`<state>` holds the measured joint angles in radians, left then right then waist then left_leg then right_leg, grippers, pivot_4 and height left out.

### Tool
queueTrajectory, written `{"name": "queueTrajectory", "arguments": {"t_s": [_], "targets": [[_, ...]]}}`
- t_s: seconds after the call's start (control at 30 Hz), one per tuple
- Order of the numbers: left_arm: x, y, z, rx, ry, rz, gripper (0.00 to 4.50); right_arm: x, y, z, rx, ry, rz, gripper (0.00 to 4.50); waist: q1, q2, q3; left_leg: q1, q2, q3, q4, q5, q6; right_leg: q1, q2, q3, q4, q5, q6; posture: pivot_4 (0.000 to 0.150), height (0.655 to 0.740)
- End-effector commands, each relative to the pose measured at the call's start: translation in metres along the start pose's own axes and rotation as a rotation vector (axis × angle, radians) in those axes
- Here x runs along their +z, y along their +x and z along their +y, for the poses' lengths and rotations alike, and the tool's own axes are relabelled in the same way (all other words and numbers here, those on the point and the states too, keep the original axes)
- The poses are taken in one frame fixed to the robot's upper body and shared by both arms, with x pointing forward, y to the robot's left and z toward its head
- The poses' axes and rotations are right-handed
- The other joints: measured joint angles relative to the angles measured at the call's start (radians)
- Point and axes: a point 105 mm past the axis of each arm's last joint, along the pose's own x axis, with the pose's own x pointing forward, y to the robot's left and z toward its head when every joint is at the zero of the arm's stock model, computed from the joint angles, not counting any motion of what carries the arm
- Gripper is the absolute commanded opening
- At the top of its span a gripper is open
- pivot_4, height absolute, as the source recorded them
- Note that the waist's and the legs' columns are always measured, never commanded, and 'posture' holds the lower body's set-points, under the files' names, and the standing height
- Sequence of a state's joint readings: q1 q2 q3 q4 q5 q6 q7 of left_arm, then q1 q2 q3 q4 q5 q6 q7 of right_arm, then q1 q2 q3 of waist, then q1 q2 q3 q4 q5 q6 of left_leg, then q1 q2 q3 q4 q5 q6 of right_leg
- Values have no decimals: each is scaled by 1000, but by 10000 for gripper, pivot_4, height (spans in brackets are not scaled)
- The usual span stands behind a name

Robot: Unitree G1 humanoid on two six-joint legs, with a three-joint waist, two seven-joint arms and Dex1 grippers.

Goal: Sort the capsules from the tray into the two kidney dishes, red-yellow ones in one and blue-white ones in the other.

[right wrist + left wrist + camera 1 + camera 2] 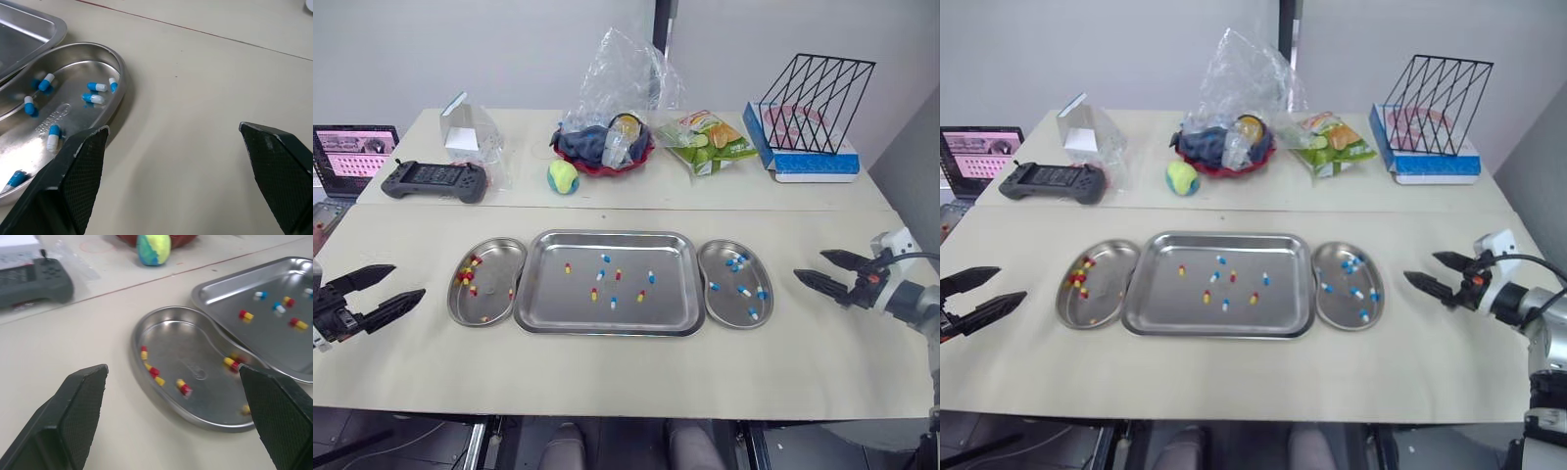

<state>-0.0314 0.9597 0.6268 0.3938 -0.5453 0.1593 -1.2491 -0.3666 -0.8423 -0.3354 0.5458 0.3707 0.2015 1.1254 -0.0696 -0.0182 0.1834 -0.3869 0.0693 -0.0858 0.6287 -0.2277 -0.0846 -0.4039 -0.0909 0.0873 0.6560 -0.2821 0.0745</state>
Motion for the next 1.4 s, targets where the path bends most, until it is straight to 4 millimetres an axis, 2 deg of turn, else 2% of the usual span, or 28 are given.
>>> {"name": "queueTrajectory", "arguments": {"t_s": [0.03, 0.13, 0.3, 0.43, 0.83, 1.0, 1.07, 1.17, 1.27, 1.4], "targets": [[14, 1, 7, 55, -25, -52, 45000, 12, -5, -6, -37, -47, -53, 44886, 1, 0, 0, 0, 0, 0, 0, 0, 0, 0, 0, 0, 0, 0, 0, 1500, 7380], [6, 3, 11, 94, 8, 28, 45000, 11, -4, -6, -39, -54, -49, 44886, 0, 0, 0, 0, 0, 0, 0, 0, 0, 0, 0, 0, 0, 0, 0, 1500, 7380], [11, 5, 20, 168, 70, 4, 45000, 8, -3, -6, -29, -88, -16, 44886, 0, 0, 0, 0, 0, 0, 0, 0, 0, 0, 0, 0, 0, 0, 0, 1500, 7380], [8, 4, 29, 239, 148, 32, 45000, 15, -3, -7, -23, -86, -33, 44886, 0, 0, 0, 1, 0, 1, 0, 0, 0, 0, 0, 0, 0, 0, 0, 1500, 7380], [4, 9, 26, 185, 89, 53, 45000, 32, -8, -16, -16, -114, -28, 44886, 0, 0, 0, 1, 0, 1, 0, 0, 0, 1, 0, 0, 0, 0, 0, 1500, 7380], [3, 9, 24, 174, 58, 62, 45000, 35, -6, -12, 14, -112, -35, 44886, 0, 0, 0, 1, 0, 1, 0, 0, 0, 1, 0, 0, 1, 0, 0, 1500, 7380], [3, 9, 24, 172, 57, 64, 45000, 37, -4, -9, 34, -102, -40, 44886, 0, 0, 0, 1, 0, 1, 0, 0, 0, 1, 0, 1, 1, 0, 0, 1500, 7380], [-2, 11, 22, 160, 94, 133, 45000, 60, -1, 0, 102, -2, -137, 44886, 0, 0, 0, 1, 0, 1, 0, 0, 0, 1, 0, 0, 1, 0, 0, 1500, 7380], [7, 18, 18, 156, 124, 106, 45000, 75, -7, 20, 247, 0, -139, 44886, 0, 0, 0, 1, 0, 1, 0, 0, 0, 0, 0, 1, 1, 0, 0, 1500, 7380], [17, 27, 14, 142, 118, 79, 45000, 83, -9, 32, 315, -38, -117, 44886, 5, 0, 0, 1, 0, 0, 1, 0, 0, 1, 0, 0, 1, 0, 0, 1500, 7380]]}}
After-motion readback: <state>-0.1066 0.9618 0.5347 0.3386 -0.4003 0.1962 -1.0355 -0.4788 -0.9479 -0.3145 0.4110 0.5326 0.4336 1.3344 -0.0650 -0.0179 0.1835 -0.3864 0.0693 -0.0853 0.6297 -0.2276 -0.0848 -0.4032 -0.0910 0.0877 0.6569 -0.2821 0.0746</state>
